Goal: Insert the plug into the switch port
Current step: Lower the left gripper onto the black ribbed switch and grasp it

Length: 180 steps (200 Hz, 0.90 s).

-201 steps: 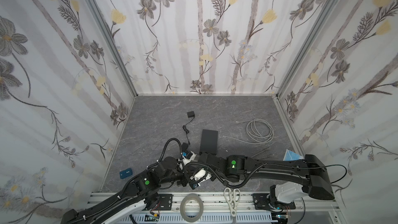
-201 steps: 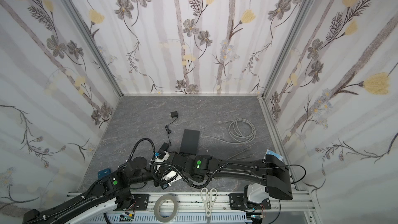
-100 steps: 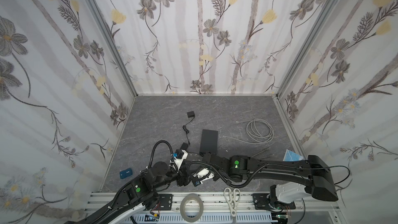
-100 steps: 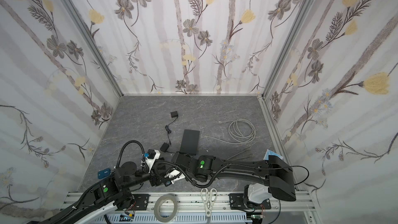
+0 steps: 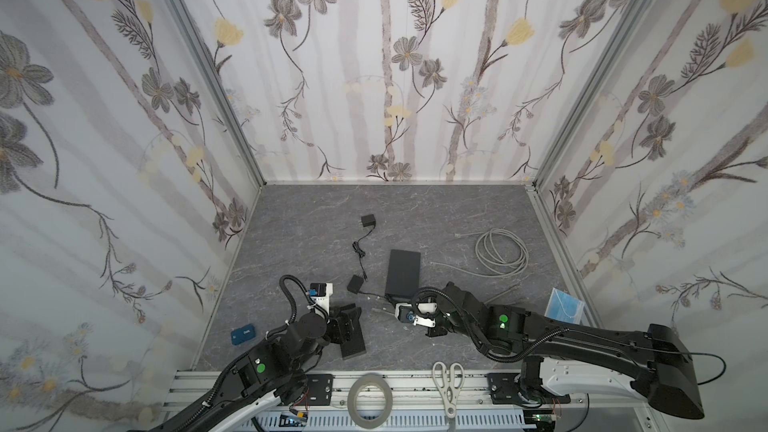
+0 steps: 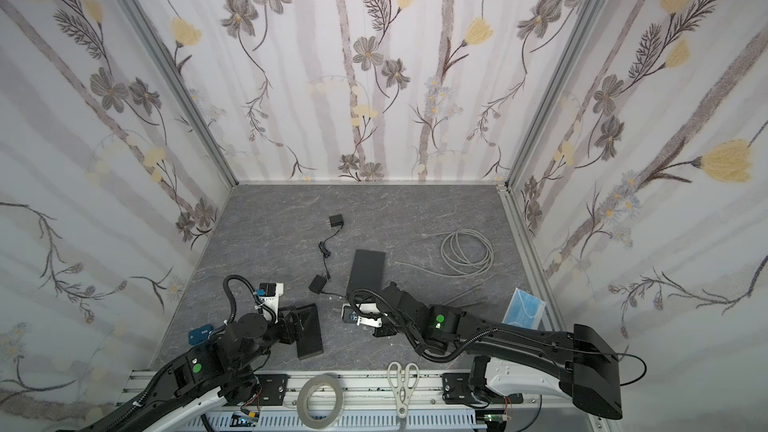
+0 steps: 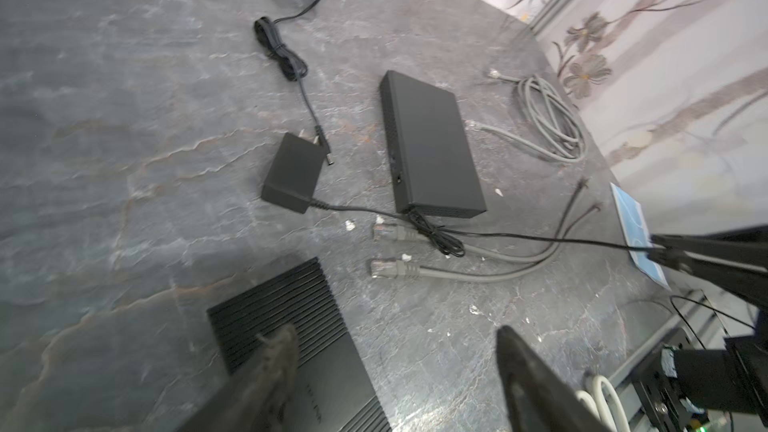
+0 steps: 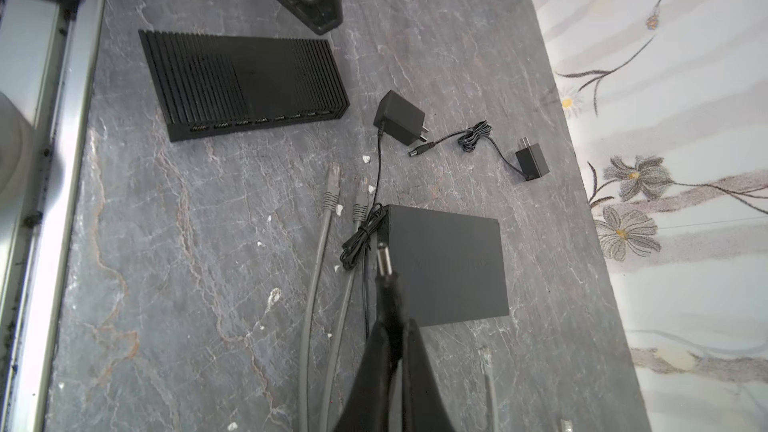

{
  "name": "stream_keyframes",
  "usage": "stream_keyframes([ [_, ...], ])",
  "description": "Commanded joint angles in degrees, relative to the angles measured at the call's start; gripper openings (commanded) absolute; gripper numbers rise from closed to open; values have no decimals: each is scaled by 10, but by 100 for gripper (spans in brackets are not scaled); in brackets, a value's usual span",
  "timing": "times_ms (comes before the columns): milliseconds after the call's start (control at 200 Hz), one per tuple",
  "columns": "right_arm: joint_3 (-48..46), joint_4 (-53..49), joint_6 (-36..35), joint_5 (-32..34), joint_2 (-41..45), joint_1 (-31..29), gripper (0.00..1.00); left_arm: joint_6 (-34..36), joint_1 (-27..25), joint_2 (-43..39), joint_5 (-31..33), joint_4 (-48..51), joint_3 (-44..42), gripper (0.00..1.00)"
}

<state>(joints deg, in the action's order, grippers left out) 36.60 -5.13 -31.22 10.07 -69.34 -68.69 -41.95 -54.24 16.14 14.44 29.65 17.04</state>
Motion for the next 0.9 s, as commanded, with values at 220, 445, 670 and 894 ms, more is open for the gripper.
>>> stream_keyframes([
  [220,-123,187,119,-61,74,1,0,-200,1,291,83,180,144,70],
  [445,-168,242,153,-94,111,1,0,-196,2,415,40,112,158,88],
  [670,-176,209,154,-86,132,1,0,-198,6,523,9,69,167,95],
  [894,-190,212,156,-71,154,1,0,-171,10,558,18,65,177,83],
])
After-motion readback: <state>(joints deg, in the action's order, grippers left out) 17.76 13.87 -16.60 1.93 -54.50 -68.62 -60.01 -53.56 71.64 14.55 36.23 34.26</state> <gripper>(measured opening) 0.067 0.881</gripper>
